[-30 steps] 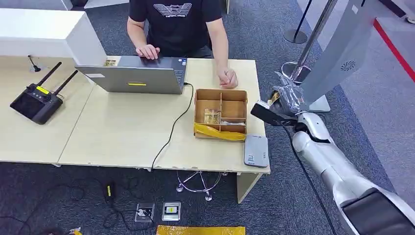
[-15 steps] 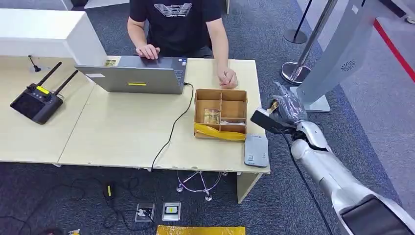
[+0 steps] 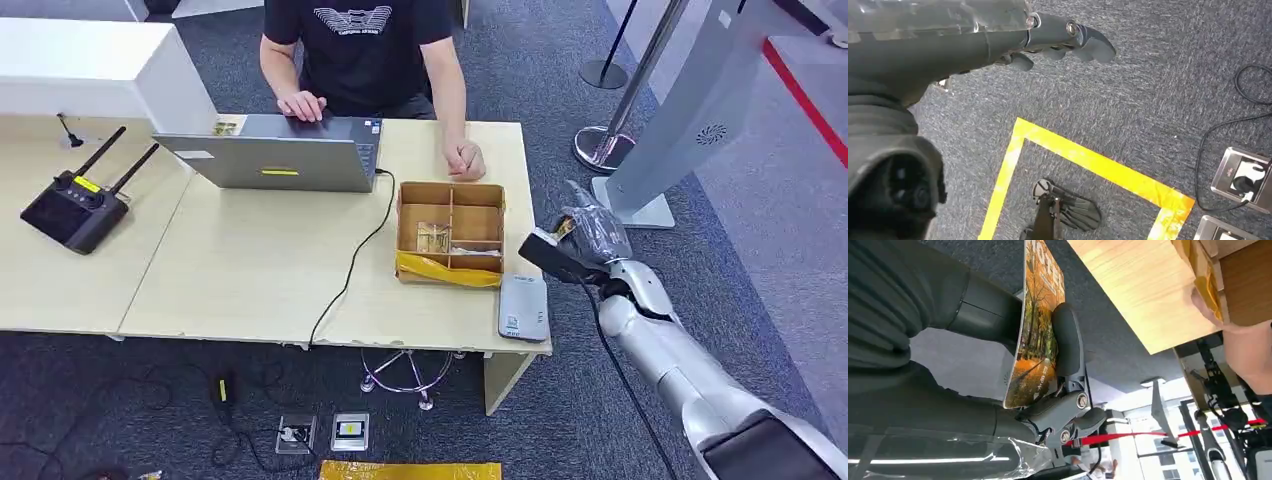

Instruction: Pass the card to the sensor for recognition and then transmit it.

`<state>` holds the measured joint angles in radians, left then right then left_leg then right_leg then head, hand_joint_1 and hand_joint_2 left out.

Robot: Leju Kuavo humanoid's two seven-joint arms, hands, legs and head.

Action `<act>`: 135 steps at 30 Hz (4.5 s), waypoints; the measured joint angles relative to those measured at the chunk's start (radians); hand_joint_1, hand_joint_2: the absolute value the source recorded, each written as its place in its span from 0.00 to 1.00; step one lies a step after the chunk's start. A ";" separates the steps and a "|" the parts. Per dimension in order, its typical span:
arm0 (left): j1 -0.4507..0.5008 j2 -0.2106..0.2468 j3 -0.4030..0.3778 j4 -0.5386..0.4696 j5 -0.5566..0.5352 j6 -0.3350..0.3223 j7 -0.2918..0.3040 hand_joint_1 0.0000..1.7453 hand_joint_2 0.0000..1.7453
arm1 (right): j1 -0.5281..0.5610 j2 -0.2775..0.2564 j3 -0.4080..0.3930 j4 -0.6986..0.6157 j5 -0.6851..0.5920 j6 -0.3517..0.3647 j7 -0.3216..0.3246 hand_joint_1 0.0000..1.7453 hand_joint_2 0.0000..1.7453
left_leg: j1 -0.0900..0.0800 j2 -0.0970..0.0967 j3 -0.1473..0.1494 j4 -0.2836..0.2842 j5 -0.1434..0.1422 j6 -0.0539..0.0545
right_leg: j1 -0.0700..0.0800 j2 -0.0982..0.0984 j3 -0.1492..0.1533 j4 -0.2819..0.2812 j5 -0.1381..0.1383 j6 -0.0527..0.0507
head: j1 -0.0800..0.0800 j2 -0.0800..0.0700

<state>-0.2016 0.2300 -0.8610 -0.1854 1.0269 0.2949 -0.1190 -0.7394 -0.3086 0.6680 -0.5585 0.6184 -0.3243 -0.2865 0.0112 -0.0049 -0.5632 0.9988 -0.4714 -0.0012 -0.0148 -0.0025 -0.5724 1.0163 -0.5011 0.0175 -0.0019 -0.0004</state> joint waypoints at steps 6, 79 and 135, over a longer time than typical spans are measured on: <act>0.004 0.000 0.000 0.000 0.006 0.005 0.000 0.00 0.00 | 0.017 -0.003 0.001 -0.021 -0.014 0.001 0.002 1.00 1.00 | 0.000 0.000 0.000 0.000 0.000 0.000 | 0.000 0.000 0.000 0.000 0.000 0.000 | 0.000 0.000; 0.033 0.000 0.000 0.000 0.019 -0.013 -0.044 0.00 0.00 | 0.381 -0.151 0.011 -0.574 -0.008 0.043 0.254 1.00 1.00 | 0.000 0.001 0.000 0.000 0.000 0.000 | 0.000 0.002 0.000 0.000 0.000 0.000 | 0.000 0.000; 0.027 0.000 -0.021 0.000 0.007 -0.002 -0.052 0.00 0.00 | 0.284 -0.070 -0.027 -0.325 0.039 0.096 0.145 1.00 1.00 | 0.000 0.001 0.000 0.000 -0.001 -0.001 | 0.000 0.001 0.000 0.000 0.000 0.000 | 0.000 0.000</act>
<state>-0.1750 0.2296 -0.8820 -0.1858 1.0334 0.2934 -0.1713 -0.4553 -0.3788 0.6405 -0.8835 0.6577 -0.2281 -0.1419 0.0112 -0.0035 -0.5631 0.9986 -0.4721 -0.0020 -0.0149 -0.0011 -0.5724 1.0159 -0.5011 0.0175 -0.0019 -0.0004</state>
